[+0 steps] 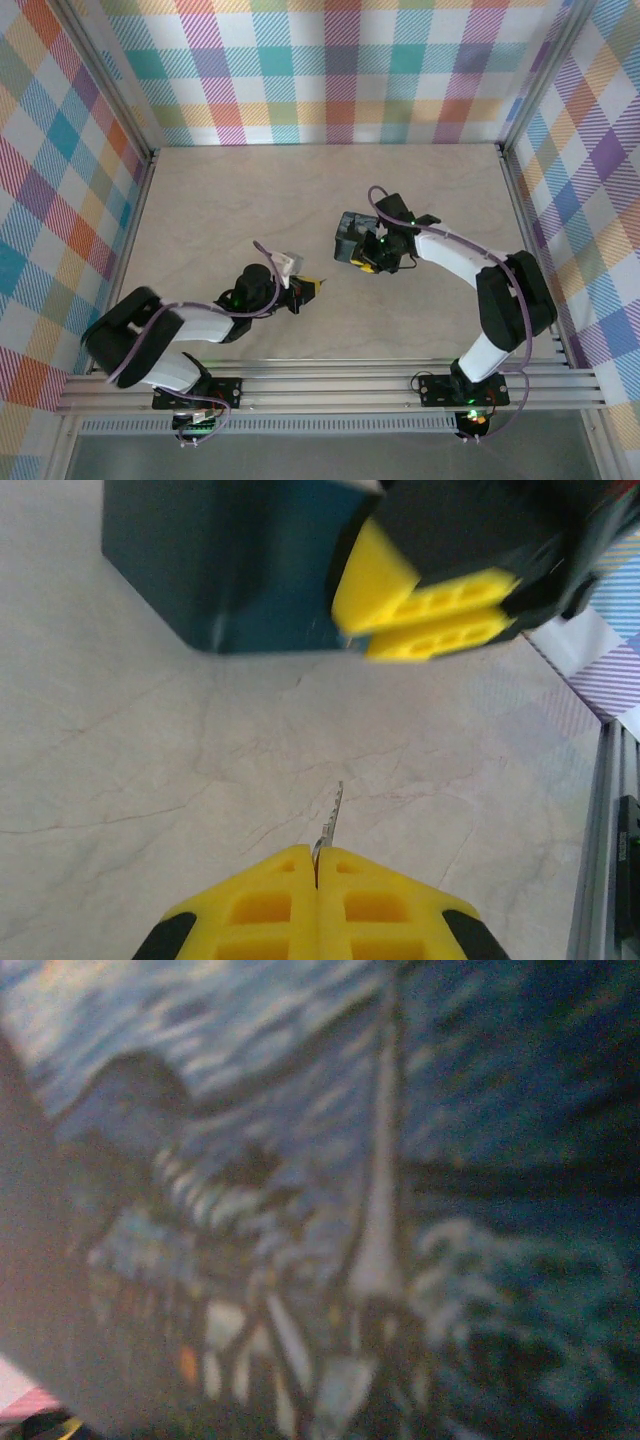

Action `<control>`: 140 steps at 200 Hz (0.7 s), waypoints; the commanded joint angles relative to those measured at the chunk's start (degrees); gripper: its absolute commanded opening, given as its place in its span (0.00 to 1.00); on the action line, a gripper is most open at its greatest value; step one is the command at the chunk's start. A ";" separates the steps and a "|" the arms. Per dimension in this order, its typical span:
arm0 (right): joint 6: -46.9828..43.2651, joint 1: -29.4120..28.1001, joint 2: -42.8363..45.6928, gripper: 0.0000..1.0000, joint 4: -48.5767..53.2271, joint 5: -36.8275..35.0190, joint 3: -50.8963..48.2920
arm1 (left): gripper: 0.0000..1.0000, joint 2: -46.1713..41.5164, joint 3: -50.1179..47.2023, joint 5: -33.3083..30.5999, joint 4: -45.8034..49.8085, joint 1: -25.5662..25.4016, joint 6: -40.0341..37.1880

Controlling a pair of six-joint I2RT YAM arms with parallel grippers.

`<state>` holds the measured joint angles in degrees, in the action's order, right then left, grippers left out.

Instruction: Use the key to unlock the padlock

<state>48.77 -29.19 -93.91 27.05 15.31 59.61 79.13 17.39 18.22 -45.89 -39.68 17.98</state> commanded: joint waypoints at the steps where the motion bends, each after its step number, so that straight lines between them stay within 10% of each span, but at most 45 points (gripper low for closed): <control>1: -2.19 -2.60 -2.11 0.00 -3.01 -7.99 -2.08 | 0.00 -8.39 -0.15 -4.97 11.73 -0.40 -5.47; 28: -2.54 -5.20 -4.78 0.10 -4.44 -12.03 -3.47 | 0.00 -18.06 -0.06 -8.31 20.01 -0.40 -8.19; 71: -1.41 -6.14 0.05 0.55 -3.32 -11.50 -4.33 | 0.00 -25.27 1.59 -9.52 25.27 -0.40 -11.19; 140: 5.75 -7.54 21.78 0.57 3.32 -8.59 -1.33 | 0.00 -23.10 13.73 -11.99 31.06 -0.57 -26.18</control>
<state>50.15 -35.40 -77.80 28.64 4.32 55.72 54.33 26.72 7.14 -15.35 -39.68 -1.08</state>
